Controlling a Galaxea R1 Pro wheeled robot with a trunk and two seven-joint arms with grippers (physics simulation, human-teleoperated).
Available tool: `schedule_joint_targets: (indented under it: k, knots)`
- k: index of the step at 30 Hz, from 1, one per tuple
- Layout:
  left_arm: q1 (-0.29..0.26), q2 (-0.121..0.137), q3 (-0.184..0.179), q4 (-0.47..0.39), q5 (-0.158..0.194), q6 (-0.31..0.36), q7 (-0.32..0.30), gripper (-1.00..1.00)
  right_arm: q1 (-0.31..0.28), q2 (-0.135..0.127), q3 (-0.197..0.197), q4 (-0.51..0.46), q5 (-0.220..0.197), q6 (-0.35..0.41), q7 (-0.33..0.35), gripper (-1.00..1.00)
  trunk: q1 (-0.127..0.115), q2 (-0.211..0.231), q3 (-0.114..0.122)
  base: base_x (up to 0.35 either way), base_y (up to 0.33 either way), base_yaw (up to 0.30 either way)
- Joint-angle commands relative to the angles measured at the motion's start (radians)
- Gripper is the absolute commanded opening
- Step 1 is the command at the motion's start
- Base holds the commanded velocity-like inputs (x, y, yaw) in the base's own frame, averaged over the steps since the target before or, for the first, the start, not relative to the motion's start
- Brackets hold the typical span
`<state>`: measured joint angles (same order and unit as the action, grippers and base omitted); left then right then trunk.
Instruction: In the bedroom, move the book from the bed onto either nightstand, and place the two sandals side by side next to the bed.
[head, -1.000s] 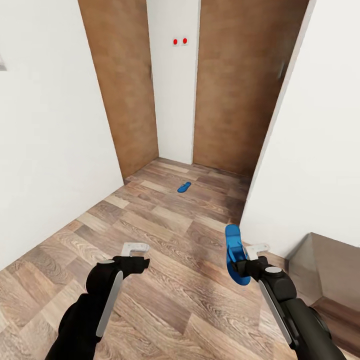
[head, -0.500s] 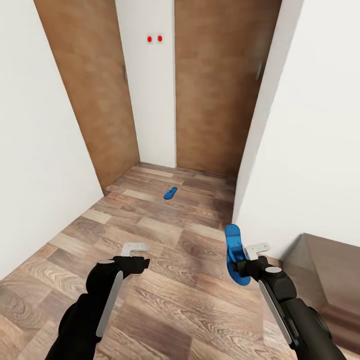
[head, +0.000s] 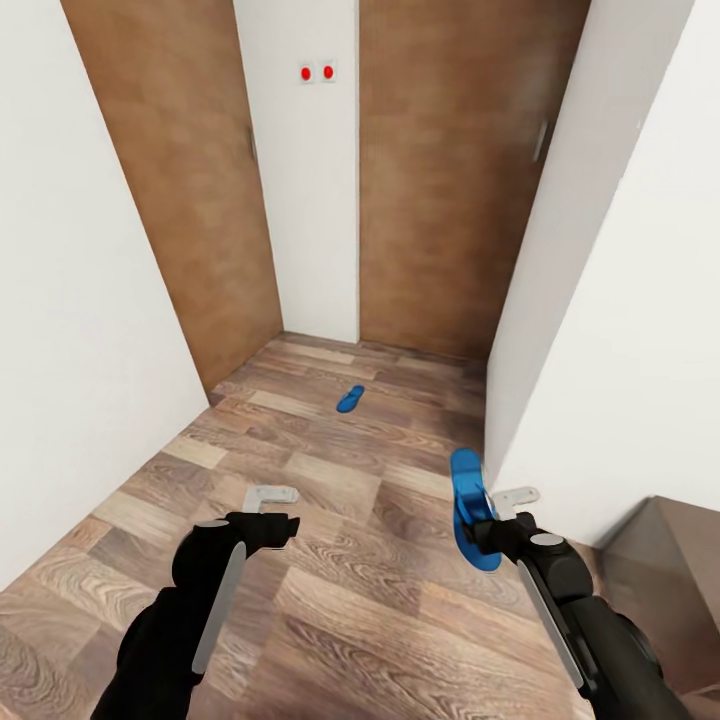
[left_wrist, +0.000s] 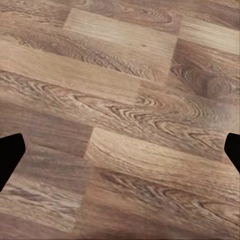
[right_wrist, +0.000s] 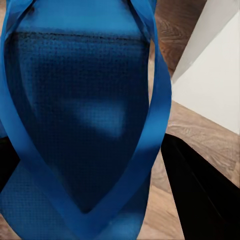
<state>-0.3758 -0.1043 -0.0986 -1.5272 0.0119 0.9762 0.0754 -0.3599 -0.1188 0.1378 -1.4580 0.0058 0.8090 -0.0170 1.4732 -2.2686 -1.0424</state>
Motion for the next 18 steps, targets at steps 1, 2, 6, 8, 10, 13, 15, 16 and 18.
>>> schedule_joint_targets:
  k: [1, 2, 6, 8, 10, 13, 15, 16, 18]
  knots:
    - [-0.001, 0.000, -0.001, -0.001, 0.002, 0.004, 0.006, 1.00, -0.001, -0.001, 0.002, -0.001, 0.000, 0.006, -0.002, -1.00, 0.000, 0.000, -0.001, 0.287, 0.217, 0.000]
    - [-0.001, 0.000, -0.001, -0.001, 0.002, 0.004, 0.006, 1.00, -0.001, -0.001, 0.002, -0.001, 0.000, 0.006, -0.002, -1.00, 0.000, 0.000, -0.001, 0.287, 0.217, -0.008]
    - [-0.001, 0.000, -0.001, -0.001, 0.002, 0.004, 0.006, 1.00, -0.001, -0.001, 0.002, -0.002, 0.000, 0.006, -0.002, -1.00, 0.000, 0.000, -0.001, 0.287, 0.217, -0.108]
    - [-0.001, 0.000, -0.001, -0.001, 0.002, 0.004, 0.006, 1.00, -0.001, -0.001, 0.002, -0.002, 0.000, 0.006, -0.002, -1.00, 0.000, 0.000, -0.001, 0.287, 0.217, -0.208]
    - [-0.001, 0.000, -0.001, -0.001, 0.002, 0.004, 0.006, 1.00, -0.001, -0.001, 0.002, -0.002, -0.001, 0.006, -0.002, -1.00, 0.000, 0.000, -0.001, 0.287, 0.217, -0.249]
    - [-0.001, 0.000, -0.001, -0.001, 0.002, 0.004, 0.006, 1.00, -0.001, -0.001, 0.002, -0.002, -0.002, 0.006, -0.002, -1.00, 0.000, 0.000, -0.001, 0.287, 0.217, -0.268]
    - [-0.001, 0.000, -0.001, -0.001, 0.002, 0.004, 0.006, 1.00, -0.001, -0.001, 0.002, -0.002, -0.002, 0.006, -0.002, -1.00, 0.000, 0.000, -0.001, 0.287, 0.217, -0.277]
    - [-0.001, 0.000, -0.001, -0.001, 0.002, 0.004, 0.006, 1.00, -0.001, -0.001, 0.002, -0.002, -0.002, 0.007, -0.002, -1.00, 0.000, 0.000, -0.001, 0.287, 0.217, -0.280]
    - [-0.001, 0.000, -0.001, -0.001, 0.002, 0.004, 0.006, 1.00, -0.001, -0.001, 0.002, -0.002, -0.003, 0.007, -0.002, -1.00, 0.000, 0.000, -0.001, 0.287, 0.217, -0.281]
